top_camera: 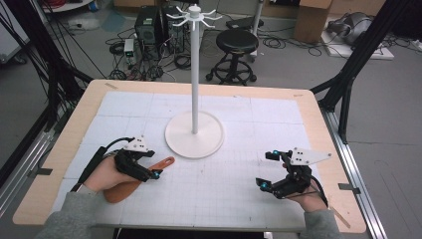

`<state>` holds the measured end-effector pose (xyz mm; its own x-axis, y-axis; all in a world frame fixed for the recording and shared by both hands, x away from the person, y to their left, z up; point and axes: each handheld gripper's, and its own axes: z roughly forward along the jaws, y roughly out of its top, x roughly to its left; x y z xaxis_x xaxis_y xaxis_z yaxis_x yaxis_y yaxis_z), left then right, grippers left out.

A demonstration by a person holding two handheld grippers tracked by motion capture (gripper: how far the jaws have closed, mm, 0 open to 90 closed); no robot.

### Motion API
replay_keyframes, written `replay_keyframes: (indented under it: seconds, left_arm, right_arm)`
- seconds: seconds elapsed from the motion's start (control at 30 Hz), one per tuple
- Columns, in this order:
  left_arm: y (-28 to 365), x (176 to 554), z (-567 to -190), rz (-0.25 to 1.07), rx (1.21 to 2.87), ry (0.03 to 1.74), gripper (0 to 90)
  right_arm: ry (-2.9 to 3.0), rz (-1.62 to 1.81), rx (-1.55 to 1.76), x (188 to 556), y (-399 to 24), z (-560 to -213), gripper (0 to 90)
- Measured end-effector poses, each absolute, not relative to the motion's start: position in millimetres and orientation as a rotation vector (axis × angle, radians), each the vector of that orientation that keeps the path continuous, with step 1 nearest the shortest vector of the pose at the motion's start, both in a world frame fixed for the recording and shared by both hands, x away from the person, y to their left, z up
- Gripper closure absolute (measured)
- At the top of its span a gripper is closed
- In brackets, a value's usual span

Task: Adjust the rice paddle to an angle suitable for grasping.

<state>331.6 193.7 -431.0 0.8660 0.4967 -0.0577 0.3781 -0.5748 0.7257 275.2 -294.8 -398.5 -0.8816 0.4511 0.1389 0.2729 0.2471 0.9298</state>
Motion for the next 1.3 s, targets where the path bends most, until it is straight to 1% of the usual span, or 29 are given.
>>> replay_keyframes:
  seconds: [0.5, 0.77, 0.8, 0.9, 1.0, 1.03, 1.23, 1.3]
  left_arm:
    - [191.9, 335.7, -438.5, 0.156, 2.291, 0.663, 21.3]
    - [191.4, 334.5, -439.3, 0.183, 2.304, 0.652, 22.6]
    - [192.0, 334.2, -438.6, 0.197, 2.313, 0.654, 24.3]
    - [193.0, 334.0, -437.7, 0.225, 2.307, 0.672, 34.6]
    - [193.3, 332.6, -436.2, 0.234, 2.316, 0.678, 40.7]
    - [193.2, 331.7, -435.8, 0.241, 2.321, 0.678, 40.7]
    - [191.8, 327.2, -434.6, 0.244, 2.327, 0.671, 52.7]
    - [192.9, 325.5, -435.4, 0.243, 2.31, 0.676, 54.3]
  right_arm:
    - [2.361, 1.693, 0.694, 276.1, -294.8, -399.3, 1.0]
    - [2.363, 1.692, 0.698, 276.1, -294.7, -399.6, 1.0]
    - [2.366, 1.691, 0.701, 275.9, -294.7, -399.6, 1.0]
    - [2.369, 1.696, 0.702, 275.8, -294.9, -400.3, 1.0]
    - [2.379, 1.69, 0.7, 277.7, -293.8, -401.7, 1.0]
    - [2.379, 1.69, 0.7, 277.7, -293.8, -401.7, 1.0]
    - [2.388, 1.685, 0.707, 282.5, -292.9, -403.9, 1.0]
    - [2.389, 1.688, 0.71, 282.3, -292.4, -403.8, 1.0]
